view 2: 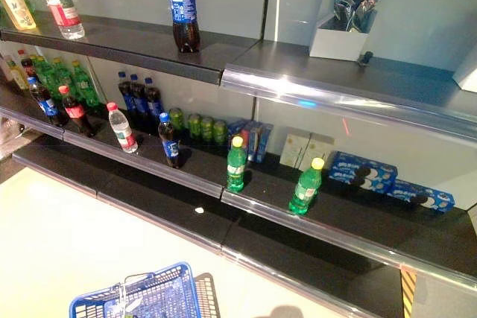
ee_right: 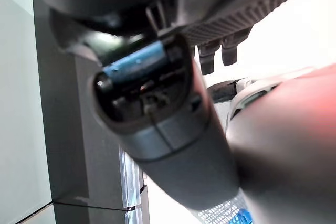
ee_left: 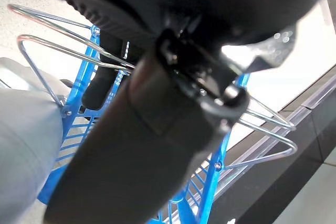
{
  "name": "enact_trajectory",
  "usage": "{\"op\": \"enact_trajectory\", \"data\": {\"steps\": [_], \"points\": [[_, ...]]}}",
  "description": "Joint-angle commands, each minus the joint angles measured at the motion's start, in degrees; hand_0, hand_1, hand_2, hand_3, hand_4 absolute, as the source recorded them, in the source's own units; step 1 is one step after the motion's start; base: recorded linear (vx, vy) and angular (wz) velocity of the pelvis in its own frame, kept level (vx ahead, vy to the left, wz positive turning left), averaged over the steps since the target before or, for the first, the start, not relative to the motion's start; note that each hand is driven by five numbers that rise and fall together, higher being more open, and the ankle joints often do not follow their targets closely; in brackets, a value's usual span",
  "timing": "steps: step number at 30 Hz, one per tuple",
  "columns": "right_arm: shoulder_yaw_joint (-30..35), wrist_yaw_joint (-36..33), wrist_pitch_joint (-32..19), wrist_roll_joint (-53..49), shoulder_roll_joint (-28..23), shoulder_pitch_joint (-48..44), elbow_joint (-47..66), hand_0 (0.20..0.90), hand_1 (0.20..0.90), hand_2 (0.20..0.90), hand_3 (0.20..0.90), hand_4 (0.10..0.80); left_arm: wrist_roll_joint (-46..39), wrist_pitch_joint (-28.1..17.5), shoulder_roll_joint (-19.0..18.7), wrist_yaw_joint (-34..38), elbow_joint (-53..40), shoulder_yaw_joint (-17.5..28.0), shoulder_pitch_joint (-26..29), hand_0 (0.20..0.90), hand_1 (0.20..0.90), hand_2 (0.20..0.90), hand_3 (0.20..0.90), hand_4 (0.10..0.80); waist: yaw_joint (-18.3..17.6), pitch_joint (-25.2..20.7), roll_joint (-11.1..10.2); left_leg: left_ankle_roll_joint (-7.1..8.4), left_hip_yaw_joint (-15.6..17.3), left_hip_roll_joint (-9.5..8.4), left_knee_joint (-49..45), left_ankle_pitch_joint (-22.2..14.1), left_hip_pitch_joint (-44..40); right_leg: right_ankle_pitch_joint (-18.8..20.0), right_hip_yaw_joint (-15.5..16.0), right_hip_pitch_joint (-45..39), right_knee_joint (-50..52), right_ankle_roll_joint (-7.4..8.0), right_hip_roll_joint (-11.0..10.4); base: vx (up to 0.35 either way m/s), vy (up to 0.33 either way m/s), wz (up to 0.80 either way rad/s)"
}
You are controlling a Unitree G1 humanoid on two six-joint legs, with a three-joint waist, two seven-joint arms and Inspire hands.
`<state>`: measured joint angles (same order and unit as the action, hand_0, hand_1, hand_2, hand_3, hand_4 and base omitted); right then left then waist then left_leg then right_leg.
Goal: Pick up the drink and place into the basket.
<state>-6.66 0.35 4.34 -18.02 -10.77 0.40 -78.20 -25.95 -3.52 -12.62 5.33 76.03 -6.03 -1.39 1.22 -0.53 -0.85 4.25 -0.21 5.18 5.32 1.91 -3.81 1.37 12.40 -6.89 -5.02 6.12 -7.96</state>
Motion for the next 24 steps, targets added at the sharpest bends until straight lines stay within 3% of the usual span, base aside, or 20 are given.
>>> {"op": "enact_trajectory", "data": {"steps": [1, 15, 24], "points": [[1.6, 0.5, 0.7, 0.4, -1.4, -2.3, -4.6, 0.9, 0.9, 0.9, 0.9, 0.8, 1.5, -1.2, 3.2, -2.8, 2.5, -1.0, 3.4, 0.3, 0.3, 0.3, 0.2, 0.1, 0.9, 2.5, 1.0, 1.03, 3.2, 3.91, -0.3, 1.6, 0.6, 2.5, 0.6, 1.3, 0.0, -0.51, -1.7, 0.001, 0.032, 0.01], [2.2, -1.1, 1.8, 0.8, -1.4, -1.8, -5.1, 0.9, 0.9, 0.9, 0.9, 0.8, 0.7, -1.1, 3.1, -2.6, 2.8, -0.6, 3.2, 0.3, 0.3, 0.3, 0.2, 0.1, 0.8, 2.2, 0.8, 0.14, 2.7, 2.57, -0.3, 0.5, 0.1, 2.7, -0.8, 1.3, 0.0, 0.03, -2.1, 0.0, 0.009, 0.0], [2.0, -4.7, 2.1, 2.7, -1.4, -1.8, -5.4, 0.9, 0.9, 0.9, 0.9, 0.8, 0.2, -0.7, 3.1, -2.3, 3.0, -0.5, 3.5, 0.3, 0.3, 0.3, 0.2, 0.1, 0.5, 2.2, 0.7, 0.08, 3.3, 2.81, -0.3, 0.5, -0.1, 2.7, -1.2, 1.2, 0.0, 0.06, -2.1, 0.0, 0.0, 0.0]]}}
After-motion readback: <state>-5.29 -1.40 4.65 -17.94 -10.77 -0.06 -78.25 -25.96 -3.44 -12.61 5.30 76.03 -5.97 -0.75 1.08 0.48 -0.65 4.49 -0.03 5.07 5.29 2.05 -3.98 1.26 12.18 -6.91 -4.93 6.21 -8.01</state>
